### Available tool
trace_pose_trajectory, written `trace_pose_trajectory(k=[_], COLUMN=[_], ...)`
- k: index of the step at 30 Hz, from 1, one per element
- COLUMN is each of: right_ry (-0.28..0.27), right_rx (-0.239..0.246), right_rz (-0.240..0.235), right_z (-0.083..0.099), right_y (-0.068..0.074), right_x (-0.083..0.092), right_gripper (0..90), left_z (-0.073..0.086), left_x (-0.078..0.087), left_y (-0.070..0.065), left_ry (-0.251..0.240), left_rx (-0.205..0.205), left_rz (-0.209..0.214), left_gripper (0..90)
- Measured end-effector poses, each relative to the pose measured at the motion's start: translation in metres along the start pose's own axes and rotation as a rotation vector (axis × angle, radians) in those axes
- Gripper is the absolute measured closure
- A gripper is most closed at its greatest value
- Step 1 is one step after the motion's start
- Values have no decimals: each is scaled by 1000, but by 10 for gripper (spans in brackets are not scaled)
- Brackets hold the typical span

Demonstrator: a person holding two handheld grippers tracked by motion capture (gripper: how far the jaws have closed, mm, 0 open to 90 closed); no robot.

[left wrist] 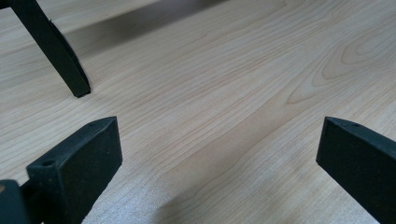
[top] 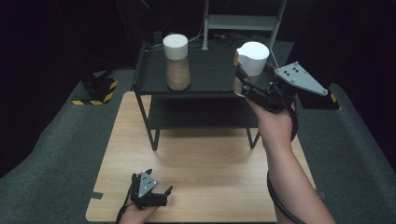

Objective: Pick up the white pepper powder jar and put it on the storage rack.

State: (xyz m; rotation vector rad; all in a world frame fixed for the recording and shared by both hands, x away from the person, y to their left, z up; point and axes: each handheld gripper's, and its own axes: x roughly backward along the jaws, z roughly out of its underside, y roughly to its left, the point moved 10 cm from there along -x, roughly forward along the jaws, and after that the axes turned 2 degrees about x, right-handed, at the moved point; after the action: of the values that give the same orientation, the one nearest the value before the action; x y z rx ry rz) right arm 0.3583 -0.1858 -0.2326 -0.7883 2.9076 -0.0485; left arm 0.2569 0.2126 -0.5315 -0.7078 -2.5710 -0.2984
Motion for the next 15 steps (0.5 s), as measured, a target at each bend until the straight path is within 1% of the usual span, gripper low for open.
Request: trace_pose_trajectory(k=[7,11,15], right_ry=[16,26,35], right_rx=[14,2,0], right_rz=[12,22,31], right_z=[2,5,8], right_y=[3,1,-1], right_x=[-16,-26,-33], right_gripper=[301,301,301], left_z=[0,1,1], left_x=[0,1,1], left_y=[0,1,2], left_ry=[-3,-6,-5], left_rx=[2,9,11], left_rz=[-1,1,4], left_gripper=[5,6,6])
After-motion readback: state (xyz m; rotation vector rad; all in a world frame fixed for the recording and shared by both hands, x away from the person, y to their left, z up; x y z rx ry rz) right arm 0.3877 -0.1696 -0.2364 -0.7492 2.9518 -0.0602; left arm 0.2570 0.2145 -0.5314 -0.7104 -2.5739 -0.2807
